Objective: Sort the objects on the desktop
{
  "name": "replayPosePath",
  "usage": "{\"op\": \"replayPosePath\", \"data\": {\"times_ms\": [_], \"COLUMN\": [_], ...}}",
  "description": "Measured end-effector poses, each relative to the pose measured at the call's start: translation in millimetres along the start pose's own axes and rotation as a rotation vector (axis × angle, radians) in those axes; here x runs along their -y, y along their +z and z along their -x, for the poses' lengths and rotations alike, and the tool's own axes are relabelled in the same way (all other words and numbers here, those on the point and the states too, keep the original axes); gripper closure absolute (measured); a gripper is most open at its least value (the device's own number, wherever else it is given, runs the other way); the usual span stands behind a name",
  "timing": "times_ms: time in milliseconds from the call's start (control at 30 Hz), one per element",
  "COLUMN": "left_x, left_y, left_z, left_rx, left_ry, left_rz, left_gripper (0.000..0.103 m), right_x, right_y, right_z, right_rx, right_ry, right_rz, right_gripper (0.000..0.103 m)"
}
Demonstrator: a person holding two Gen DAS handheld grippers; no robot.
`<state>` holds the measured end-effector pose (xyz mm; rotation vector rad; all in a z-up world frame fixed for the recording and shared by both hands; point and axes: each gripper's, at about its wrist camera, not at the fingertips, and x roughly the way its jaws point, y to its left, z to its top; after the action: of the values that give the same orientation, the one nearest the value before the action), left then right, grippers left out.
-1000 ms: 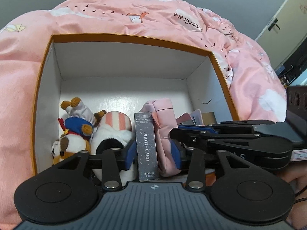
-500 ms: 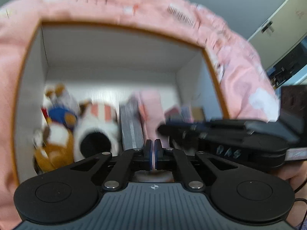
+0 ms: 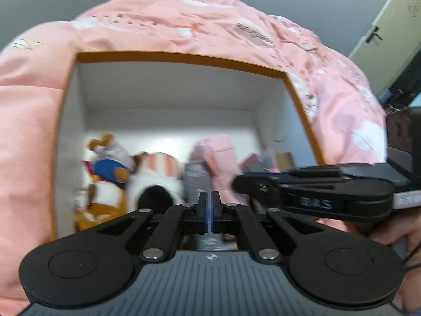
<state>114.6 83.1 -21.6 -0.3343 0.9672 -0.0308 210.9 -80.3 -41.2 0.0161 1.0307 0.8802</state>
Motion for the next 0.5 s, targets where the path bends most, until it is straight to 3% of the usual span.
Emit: {"op": "replayPosePath", "data": {"times_ms": [500], "left_x": [2], "left_y": [-6], "left_z": [-35], "left_rx": [-0.056], "left_ry": [-0.009], "left_rz": [-0.004], "left_gripper": [0.103], "right_x": [0], "right_y": [-1], "right_z": [-1], "right_rx": [-0.016], "right_ry": [-0.003], "right_rz": [0.002], "right_gripper": [0.094]}}
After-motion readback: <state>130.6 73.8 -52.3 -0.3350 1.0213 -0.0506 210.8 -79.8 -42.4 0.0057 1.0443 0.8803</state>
